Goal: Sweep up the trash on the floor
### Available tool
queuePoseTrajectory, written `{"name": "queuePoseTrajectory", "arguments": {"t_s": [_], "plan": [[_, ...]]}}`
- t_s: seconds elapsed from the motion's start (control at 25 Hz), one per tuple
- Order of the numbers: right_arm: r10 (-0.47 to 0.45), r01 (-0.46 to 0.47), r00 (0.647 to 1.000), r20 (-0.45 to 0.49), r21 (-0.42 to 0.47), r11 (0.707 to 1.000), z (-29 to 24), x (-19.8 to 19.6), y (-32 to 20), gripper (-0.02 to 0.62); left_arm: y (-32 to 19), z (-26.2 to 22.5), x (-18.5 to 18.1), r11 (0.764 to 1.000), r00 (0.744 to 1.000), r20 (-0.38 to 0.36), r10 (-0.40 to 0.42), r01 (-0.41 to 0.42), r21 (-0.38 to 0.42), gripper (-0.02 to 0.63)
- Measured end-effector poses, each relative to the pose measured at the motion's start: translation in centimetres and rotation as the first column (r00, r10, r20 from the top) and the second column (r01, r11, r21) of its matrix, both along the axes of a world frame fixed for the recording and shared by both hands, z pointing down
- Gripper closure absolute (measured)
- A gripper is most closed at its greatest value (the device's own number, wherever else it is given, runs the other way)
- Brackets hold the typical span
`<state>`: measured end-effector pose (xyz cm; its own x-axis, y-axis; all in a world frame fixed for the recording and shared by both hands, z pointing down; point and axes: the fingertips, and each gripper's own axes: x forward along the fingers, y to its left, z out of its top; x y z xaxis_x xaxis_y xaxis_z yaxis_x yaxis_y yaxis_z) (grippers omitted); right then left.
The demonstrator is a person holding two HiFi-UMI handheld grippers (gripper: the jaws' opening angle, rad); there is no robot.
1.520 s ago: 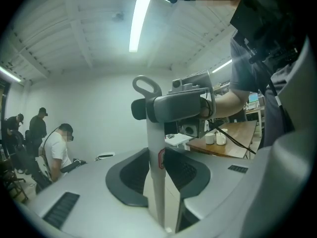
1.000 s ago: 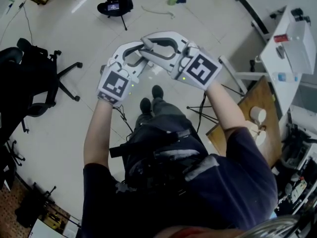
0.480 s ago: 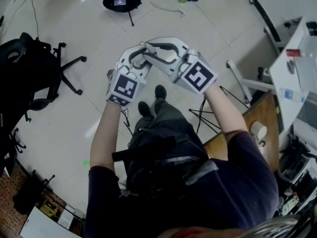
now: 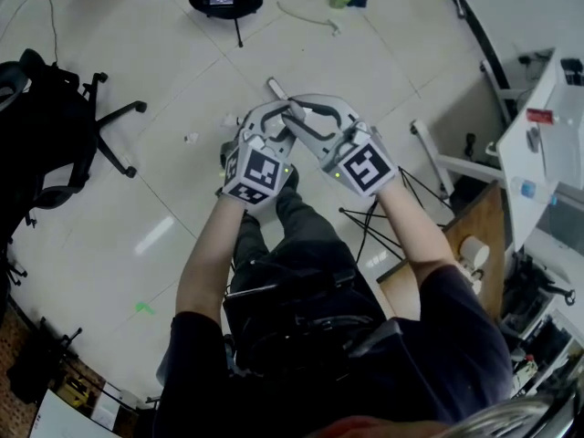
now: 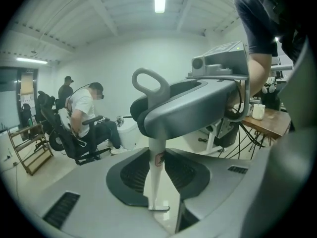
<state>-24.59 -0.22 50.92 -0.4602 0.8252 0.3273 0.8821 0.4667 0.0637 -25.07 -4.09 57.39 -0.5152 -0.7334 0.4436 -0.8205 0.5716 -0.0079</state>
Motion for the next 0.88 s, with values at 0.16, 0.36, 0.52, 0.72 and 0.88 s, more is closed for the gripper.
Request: {"name": "queuePoseTrajectory", "arguments": {"t_s": [0.16, 0.36, 0.52, 0.72, 0.88], "plan": [[0.06, -0.061, 0.998, -0.024, -0.006, 0.998, 0.7, -0.6, 2.0, 0.482, 1.9, 0.6, -0.5, 0.998, 0.999, -0.009, -0.038, 0.038, 0.055, 0.509], [0.056, -0.056, 0.996, -0.068, 0.001, 0.998, 1.8, 0.2, 4.1, 0.479, 3.6, 1.6, 0.3, 0.996, 1.0, -0.012, -0.025, 0.026, 0.088, 0.506], [0.007, -0.006, 0.996, -0.093, 0.019, 1.0, 2.6, 1.6, 7.5, 0.476, 4.2, 2.0, 0.1, 0.994, 0.999, -0.003, -0.032, 0.032, 0.103, 0.44], [-0.014, 0.015, 0.991, -0.132, 0.014, 1.0, 3.0, 2.8, 10.0, 0.47, 6.1, 3.1, 0.7, 0.995, 0.997, 0.023, -0.072, 0.07, 0.076, 0.551], [-0.015, 0.015, 0.985, -0.169, 0.001, 1.0, 3.5, 4.0, 11.5, 0.467, 7.8, 3.6, 1.7, 0.983, 0.99, -0.029, -0.14, 0.143, 0.116, 0.557]]}}
